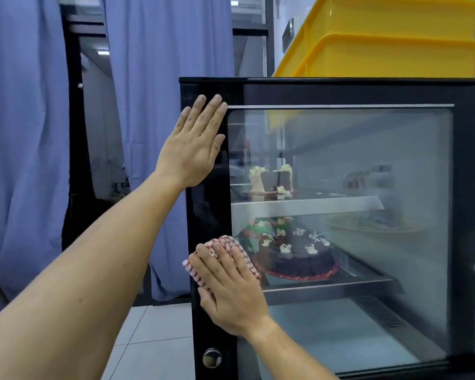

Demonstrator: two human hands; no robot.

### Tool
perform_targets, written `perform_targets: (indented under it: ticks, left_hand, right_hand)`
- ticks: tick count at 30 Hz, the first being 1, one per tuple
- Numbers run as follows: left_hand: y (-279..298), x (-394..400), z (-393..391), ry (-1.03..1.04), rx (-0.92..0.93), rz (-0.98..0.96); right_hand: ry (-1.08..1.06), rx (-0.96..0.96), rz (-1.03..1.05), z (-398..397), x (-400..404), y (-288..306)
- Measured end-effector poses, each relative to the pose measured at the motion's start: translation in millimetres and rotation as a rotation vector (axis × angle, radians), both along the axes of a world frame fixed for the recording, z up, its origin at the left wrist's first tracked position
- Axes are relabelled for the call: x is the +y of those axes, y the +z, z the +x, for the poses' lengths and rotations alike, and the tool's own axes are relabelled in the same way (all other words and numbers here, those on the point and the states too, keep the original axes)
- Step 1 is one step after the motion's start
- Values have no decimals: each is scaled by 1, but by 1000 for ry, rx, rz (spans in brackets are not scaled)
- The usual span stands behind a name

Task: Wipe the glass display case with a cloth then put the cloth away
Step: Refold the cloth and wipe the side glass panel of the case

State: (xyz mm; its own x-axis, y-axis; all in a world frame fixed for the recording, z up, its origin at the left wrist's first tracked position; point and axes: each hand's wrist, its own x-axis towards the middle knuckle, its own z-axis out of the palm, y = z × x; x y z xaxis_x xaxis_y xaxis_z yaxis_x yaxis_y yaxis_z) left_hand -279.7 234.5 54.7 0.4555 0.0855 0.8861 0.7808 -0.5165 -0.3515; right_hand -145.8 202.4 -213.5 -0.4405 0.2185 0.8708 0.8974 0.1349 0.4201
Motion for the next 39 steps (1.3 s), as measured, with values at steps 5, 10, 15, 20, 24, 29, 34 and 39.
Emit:
perform_targets:
  ticks: [5,10,15,20,24,29,34,39]
  left_hand:
    - [-2,2,1,-10,-27,8]
    - [-3,6,1,-21,-41,36]
    - [-56,-1,23,-22,-255,-38]
    - [-97,3,37,6,-279,-23]
    - [-96,5,37,11,-301,-25]
    - [-97,6,39,32,-303,-10]
    - [-98,4,39,32,-306,-16]
    - [-98,4,38,30,-307,-6]
  right_hand:
    - [65,-104,6,19,4,76]
    - [-98,392,150,101,-12,116]
    - [-162,573,111,101,-19,41]
    - [-68,149,82,102,-18,65]
    - [-117,103,127,158,-24,142]
    - [-167,846,242,190,-32,100]
    - [-135,255,69,135,-28,27]
    - [-102,17,66,163,-30,128]
